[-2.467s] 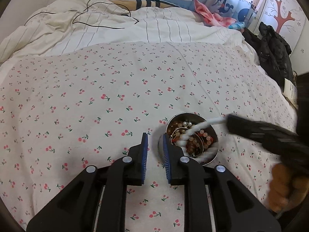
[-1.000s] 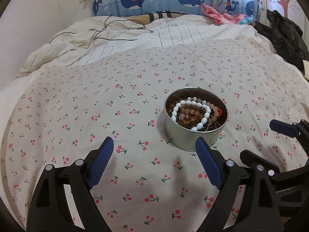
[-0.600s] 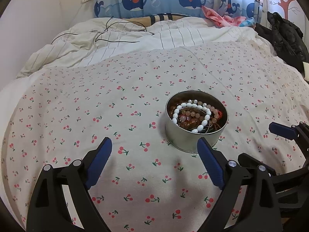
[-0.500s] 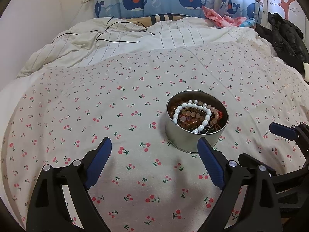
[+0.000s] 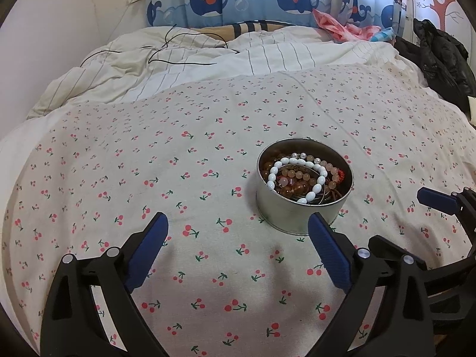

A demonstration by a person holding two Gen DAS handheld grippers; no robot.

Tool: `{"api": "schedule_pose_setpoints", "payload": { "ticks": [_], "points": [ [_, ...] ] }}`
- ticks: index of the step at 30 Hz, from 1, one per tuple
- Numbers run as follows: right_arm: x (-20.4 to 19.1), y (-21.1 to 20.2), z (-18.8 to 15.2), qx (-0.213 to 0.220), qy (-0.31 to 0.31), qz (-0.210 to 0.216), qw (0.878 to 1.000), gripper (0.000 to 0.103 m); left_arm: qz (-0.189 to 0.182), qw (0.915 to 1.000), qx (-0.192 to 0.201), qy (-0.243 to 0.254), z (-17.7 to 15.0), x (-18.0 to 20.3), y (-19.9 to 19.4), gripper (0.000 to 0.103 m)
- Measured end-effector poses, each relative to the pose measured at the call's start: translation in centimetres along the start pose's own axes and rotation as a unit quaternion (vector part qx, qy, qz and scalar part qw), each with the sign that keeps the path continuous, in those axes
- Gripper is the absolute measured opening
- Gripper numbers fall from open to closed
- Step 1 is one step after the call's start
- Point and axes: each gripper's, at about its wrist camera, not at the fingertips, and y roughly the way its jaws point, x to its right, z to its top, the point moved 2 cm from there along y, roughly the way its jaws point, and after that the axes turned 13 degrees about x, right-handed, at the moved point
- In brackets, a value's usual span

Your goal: Organize jewelry

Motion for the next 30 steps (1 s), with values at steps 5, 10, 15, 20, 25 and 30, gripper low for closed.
{"api": "schedule_pose_setpoints", "payload": {
  "ticks": [5,10,15,20,25,30],
  "points": [
    [0.0,0.0,0.0,-0.001,0.0,0.0,1.0,0.091,0.004,1.0,-0.003,0.002,0.0,-0.1,0.2,0.095],
    [0.1,0.0,0.0,0.0,0.0,-0.001,1.0,0.092,0.005,0.9998,-0.021,-0.001,-0.3,-0.4,0.7,0.095],
    [0.2,0.1,0.0,0.0,0.0,-0.002,1.0,0.092,0.001,0.9996,-0.027,-0.003,-0.5,-0.5,1.0,0.095],
    [0.2,0.1,0.0,-0.001,-0.002,-0.001,1.0,0.093,-0.002,0.9994,-0.034,-0.007,-0.6,-0.7,1.2,0.095],
    [0.3,0.1,0.0,-0.001,-0.002,-0.002,1.0,0.094,-0.008,0.999,-0.04,-0.02,-0.6,-0.9,1.3,0.095],
    [0.5,0.1,-0.1,-0.001,-0.003,-0.003,1.0,0.094,-0.012,0.9985,-0.044,-0.028,-0.7,-1.1,1.3,0.095]
  ]
}}
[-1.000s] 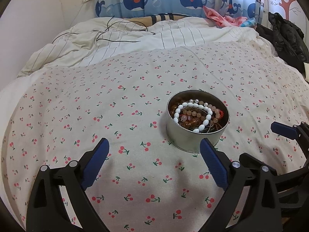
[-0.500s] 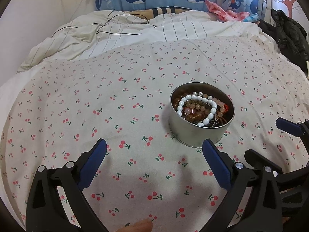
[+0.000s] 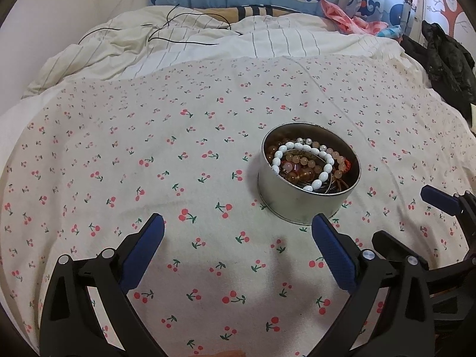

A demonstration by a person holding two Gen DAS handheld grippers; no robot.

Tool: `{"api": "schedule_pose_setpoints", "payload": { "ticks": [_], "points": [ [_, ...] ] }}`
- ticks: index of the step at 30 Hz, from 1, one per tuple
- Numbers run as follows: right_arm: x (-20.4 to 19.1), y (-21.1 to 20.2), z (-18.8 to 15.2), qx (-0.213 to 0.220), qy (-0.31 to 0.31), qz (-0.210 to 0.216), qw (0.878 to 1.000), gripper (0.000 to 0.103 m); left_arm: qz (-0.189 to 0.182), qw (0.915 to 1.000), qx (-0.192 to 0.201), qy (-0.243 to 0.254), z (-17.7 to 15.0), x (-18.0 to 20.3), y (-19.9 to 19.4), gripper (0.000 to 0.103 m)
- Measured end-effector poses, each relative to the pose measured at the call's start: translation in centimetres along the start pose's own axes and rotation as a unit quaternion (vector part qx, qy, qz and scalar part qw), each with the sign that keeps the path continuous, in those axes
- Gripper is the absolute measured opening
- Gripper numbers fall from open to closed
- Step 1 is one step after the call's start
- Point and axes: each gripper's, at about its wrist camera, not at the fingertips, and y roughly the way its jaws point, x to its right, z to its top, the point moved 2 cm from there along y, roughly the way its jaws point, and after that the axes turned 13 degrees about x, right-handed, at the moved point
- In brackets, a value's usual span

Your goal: Organize jewelry

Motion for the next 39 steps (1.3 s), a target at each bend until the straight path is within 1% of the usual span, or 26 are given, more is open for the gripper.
{"api": "schedule_pose_setpoints", "payload": {
  "ticks": [8,12,16,22,30,39],
  "points": [
    [0.4,0.1,-0.1,-0.002,-0.001,-0.002,1.0,0.094,0.002,1.0,-0.003,-0.002,0.0,-0.1,0.0,0.095],
    [0.5,0.2,-0.1,-0.002,-0.002,-0.002,1.0,0.094,-0.008,0.9998,-0.013,-0.013,0.0,-0.2,0.2,0.095],
    [0.8,0.3,-0.3,-0.004,-0.003,-0.003,1.0,0.095,-0.008,0.9995,-0.022,-0.019,-0.1,-0.3,0.5,0.095],
    [1.0,0.3,-0.6,-0.007,-0.003,-0.004,1.0,0.095,0.003,0.9994,-0.024,-0.024,-0.2,-0.5,0.6,0.095],
    [1.1,0.4,-0.7,-0.009,-0.001,-0.005,1.0,0.095,0.012,0.9995,-0.026,-0.012,-0.2,-0.2,0.7,0.095],
    [1.6,0.5,-0.6,-0.011,0.004,-0.006,1.0,0.095,0.01,0.9994,-0.03,-0.013,-0.3,-0.1,0.8,0.095]
  ]
}}
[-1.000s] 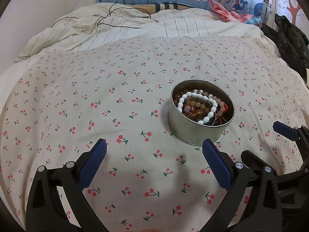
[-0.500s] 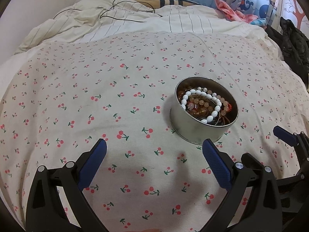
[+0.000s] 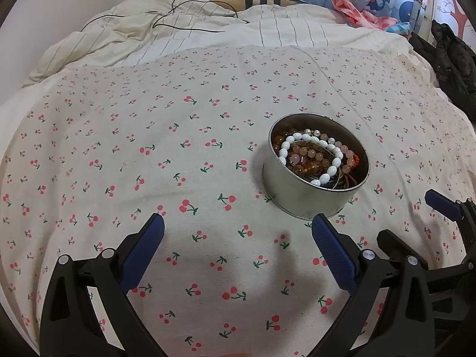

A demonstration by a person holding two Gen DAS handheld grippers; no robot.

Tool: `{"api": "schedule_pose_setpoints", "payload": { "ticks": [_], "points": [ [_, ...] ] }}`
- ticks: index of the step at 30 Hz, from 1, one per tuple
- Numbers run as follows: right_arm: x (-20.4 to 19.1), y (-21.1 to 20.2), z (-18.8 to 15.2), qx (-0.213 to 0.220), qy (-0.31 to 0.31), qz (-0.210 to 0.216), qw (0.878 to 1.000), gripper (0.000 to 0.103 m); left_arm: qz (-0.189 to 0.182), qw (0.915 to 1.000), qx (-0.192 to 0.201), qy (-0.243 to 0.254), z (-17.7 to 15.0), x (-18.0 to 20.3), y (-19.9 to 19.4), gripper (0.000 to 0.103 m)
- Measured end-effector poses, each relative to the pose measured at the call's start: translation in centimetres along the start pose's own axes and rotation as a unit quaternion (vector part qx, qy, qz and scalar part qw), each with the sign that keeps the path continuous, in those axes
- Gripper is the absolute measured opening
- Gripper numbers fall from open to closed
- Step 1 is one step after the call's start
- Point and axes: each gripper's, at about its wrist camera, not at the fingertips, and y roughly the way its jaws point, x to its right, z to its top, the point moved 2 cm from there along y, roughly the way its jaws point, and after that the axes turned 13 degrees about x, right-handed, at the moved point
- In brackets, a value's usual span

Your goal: Organize jewelry

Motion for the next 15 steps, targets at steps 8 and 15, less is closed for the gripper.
{"api": "schedule_pose_setpoints", "payload": {
  "ticks": [8,15],
  "points": [
    [0.02,-0.05,0.05,0.001,-0.002,-0.001,1.0,0.095,-0.002,1.0,-0.003,-0.001,-0.13,-0.06,0.08,0.095],
    [-0.14,-0.1,0.34,0.002,-0.006,-0.003,1.0,0.095,-0.003,1.0,-0.005,-0.005,-0.12,-0.28,0.14,0.095]
  ]
}}
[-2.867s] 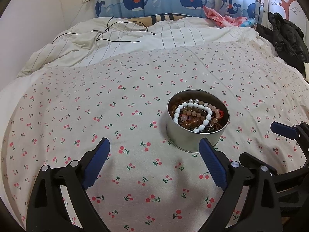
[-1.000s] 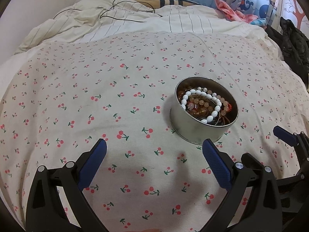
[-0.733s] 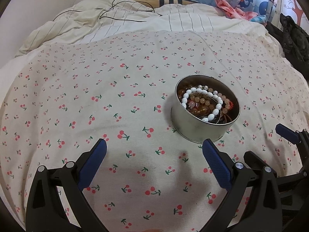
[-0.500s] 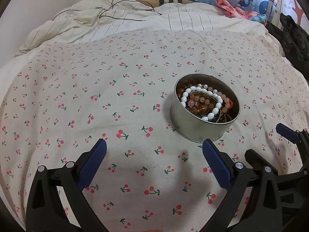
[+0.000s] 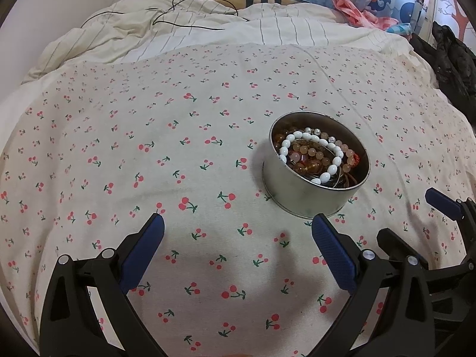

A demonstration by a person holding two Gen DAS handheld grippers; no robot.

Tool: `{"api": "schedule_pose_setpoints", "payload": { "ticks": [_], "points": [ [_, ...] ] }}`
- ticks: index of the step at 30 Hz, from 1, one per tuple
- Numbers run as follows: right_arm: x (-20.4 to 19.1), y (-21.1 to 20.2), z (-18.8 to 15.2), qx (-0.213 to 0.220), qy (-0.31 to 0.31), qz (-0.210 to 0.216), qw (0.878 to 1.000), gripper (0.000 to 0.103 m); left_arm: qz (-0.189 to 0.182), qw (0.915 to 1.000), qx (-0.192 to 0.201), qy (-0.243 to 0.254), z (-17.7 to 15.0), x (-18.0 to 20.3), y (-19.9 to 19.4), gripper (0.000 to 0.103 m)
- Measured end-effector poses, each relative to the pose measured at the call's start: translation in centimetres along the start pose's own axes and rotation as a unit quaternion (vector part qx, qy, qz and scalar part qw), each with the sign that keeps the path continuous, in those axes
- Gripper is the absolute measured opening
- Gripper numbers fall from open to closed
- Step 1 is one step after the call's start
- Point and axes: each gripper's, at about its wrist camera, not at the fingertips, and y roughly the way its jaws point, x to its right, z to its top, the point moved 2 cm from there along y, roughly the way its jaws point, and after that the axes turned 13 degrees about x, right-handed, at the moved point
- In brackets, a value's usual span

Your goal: Organize jewelry

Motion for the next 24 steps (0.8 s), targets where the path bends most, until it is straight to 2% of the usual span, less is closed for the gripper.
{"api": "schedule_pose_setpoints", "payload": {
  "ticks": [24],
  "points": [
    [-0.13,0.14,0.1,-0.003,-0.006,-0.002,1.0,0.095,0.006,0.9999,0.005,0.008,0.14,0.37,-0.41,0.095]
  ]
}}
